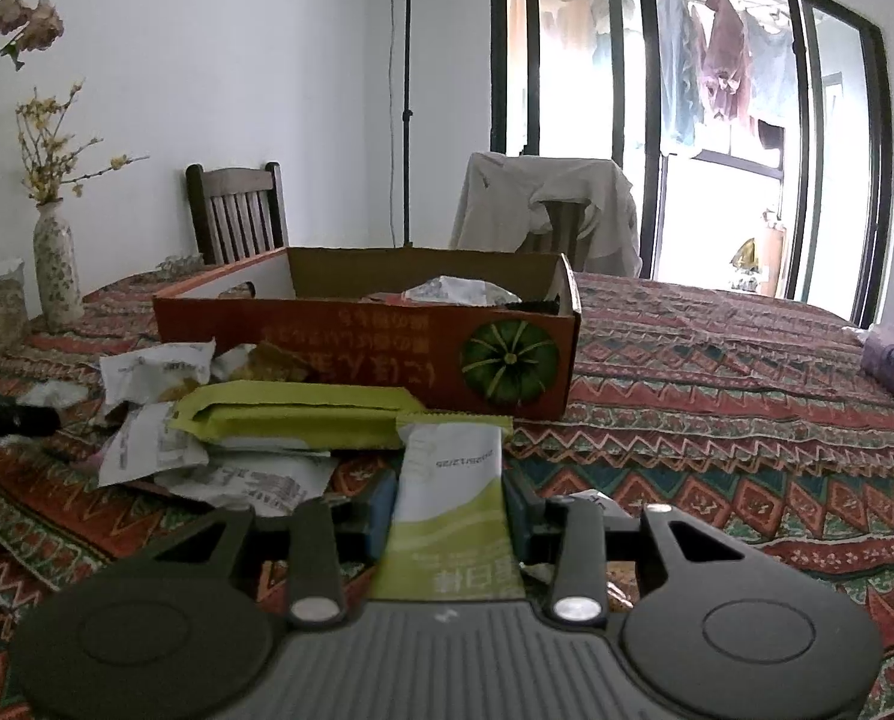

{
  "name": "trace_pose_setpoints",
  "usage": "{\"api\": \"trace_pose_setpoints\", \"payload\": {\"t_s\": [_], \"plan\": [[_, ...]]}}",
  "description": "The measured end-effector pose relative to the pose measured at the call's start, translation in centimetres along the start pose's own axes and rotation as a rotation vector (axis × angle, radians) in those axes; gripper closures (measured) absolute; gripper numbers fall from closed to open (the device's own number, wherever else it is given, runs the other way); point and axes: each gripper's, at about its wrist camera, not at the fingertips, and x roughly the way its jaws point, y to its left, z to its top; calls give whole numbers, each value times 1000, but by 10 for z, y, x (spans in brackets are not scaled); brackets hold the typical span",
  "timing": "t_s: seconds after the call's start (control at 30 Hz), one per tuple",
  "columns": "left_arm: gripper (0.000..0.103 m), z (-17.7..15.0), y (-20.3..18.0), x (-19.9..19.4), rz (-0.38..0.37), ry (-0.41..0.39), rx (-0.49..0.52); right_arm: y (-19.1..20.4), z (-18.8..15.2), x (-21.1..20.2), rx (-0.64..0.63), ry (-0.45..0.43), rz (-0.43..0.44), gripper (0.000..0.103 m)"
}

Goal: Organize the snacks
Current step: 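Carry both items over the cardboard box and open both tools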

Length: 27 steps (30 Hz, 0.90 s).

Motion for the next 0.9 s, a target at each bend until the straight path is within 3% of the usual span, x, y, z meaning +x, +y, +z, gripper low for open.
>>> {"api": "trace_pose_setpoints", "payload": {"t_s": [0.47, 0.9], "plan": [[61, 17, 0, -26, 10, -108, -11, 2, 3, -10, 4, -59, -14, 66], [61, 52, -19, -13, -50, -172, -11, 8, 48, -11, -18, -175, -11, 66]]}}
